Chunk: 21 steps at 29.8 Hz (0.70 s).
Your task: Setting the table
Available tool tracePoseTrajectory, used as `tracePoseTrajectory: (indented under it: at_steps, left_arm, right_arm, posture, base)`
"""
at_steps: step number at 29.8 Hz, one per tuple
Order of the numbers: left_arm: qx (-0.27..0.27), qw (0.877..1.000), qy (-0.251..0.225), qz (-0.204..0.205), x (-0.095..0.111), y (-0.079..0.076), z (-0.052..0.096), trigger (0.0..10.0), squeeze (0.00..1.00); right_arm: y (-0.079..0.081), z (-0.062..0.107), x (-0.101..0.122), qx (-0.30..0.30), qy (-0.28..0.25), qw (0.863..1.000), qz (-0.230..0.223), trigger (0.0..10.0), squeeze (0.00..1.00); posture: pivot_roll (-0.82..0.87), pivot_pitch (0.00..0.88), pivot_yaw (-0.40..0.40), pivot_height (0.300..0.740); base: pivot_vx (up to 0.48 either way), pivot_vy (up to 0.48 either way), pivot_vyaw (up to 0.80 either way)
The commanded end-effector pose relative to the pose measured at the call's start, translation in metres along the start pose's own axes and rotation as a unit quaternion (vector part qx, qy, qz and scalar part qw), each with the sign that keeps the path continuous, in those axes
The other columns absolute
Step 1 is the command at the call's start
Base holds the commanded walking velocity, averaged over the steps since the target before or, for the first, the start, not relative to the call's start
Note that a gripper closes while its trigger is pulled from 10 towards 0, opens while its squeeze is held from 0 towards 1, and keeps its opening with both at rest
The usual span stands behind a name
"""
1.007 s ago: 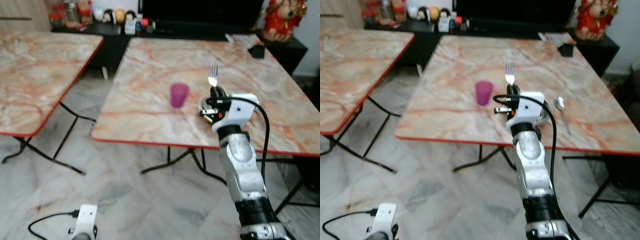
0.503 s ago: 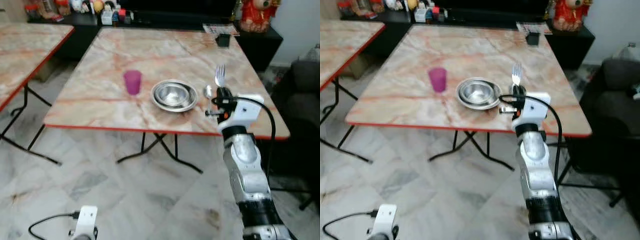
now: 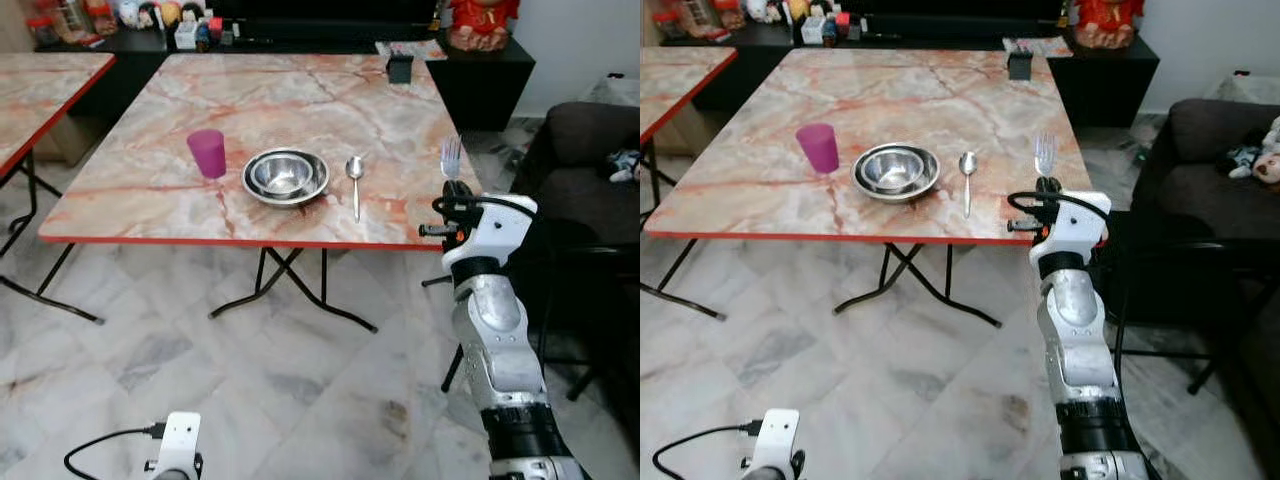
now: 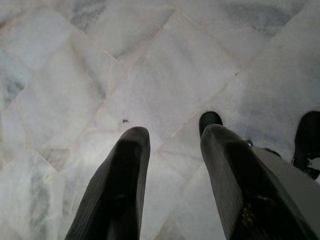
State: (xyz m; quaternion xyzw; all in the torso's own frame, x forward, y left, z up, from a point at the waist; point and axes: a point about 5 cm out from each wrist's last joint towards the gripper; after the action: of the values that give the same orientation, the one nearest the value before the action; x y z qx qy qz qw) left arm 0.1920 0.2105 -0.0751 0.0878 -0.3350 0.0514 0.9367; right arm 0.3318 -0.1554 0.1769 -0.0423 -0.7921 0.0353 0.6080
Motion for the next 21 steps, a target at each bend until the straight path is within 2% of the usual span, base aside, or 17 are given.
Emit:
tracePoseTrajectory:
  at_steps: [1, 21]
  left_arm:
    - [0.007, 1.000, 0.002, 0.000, -0.0024, 0.0064, 0.0005, 10.0, 0.00]
    - [0.009, 1.000, -0.001, -0.001, -0.0008, 0.0066, 0.0002, 10.0, 0.00]
  right_arm:
    - [0.0030, -0.0016, 0.0048, 0.002, -0.008, 1.000, -0.004, 10.0, 0.00]
    - [0.0080, -0.0021, 0.0036, 0.013, -0.005, 1.000, -0.007, 10.0, 0.00]
  posture:
    - [-0.04, 0.132, -0.017, 0.740]
    - [-0.04, 0.128, -0.017, 0.740]
  base:
    - [0.412, 0.000, 0.00]
    - [0.413, 0.000, 0.00]
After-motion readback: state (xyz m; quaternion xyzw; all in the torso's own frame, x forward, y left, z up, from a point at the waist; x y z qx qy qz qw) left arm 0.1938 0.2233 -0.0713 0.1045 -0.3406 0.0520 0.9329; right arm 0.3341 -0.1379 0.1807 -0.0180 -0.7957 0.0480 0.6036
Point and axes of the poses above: a point about 5 cm out from each wrist's last joint towards the gripper, its own z axis pointing back from the gripper into the wrist, its own x axis along the axis of the wrist's last joint, y = z × x, and after that the axes turned 7 degrees about z, right-handed
